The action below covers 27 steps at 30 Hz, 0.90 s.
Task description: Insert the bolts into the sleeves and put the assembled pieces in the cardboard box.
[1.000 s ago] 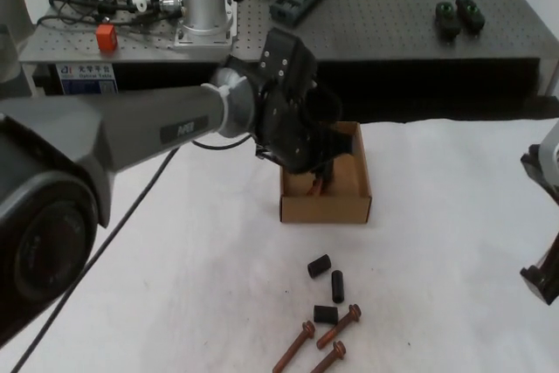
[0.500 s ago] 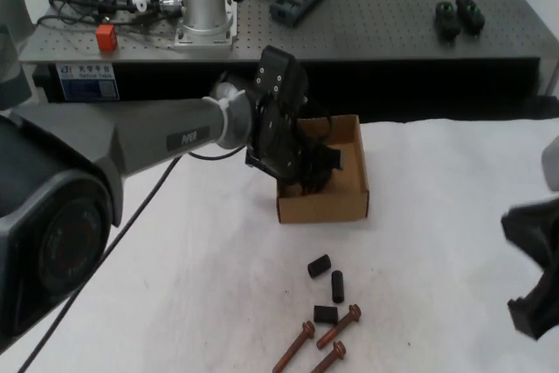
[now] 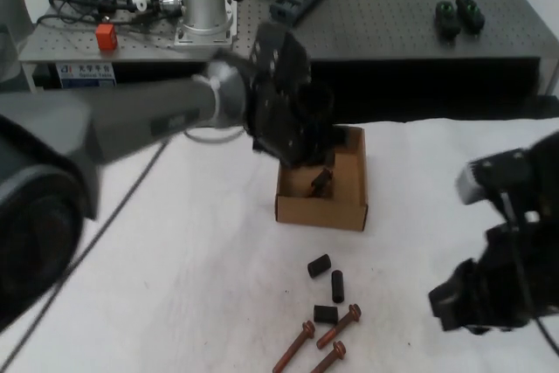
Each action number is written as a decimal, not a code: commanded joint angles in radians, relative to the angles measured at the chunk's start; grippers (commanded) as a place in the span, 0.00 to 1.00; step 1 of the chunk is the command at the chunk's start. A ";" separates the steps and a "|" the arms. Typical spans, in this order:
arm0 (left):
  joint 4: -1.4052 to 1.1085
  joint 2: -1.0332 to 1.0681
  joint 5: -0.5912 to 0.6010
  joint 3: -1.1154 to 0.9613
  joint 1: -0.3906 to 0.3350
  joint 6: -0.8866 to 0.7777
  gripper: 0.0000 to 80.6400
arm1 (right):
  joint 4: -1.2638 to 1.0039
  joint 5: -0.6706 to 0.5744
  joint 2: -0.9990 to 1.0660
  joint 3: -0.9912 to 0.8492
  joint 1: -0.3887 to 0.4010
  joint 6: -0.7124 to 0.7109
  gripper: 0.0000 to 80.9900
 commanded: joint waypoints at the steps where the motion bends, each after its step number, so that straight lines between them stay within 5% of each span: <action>1: 0.014 -0.115 -0.090 0.015 0.000 0.048 0.27 | -0.094 -0.026 0.201 -0.055 0.036 0.063 0.33; 5: -0.013 -0.316 -0.287 0.238 0.000 0.103 0.25 | -0.159 -0.023 0.403 -0.143 0.112 0.121 0.33; 10: -0.142 -0.554 -0.291 0.567 0.000 0.103 0.25 | -0.173 0.043 0.605 -0.277 0.174 0.137 0.33; 17: -0.176 -0.678 -0.173 0.816 0.000 0.164 0.27 | -0.173 0.043 0.786 -0.416 0.175 0.175 0.33; 23: -0.107 -0.634 -0.031 0.835 0.000 0.209 0.41 | -0.173 0.065 0.852 -0.440 0.175 0.175 0.33; 27: -0.106 -0.594 0.004 0.835 0.000 0.238 0.42 | -0.173 0.064 0.873 -0.440 0.175 0.175 0.33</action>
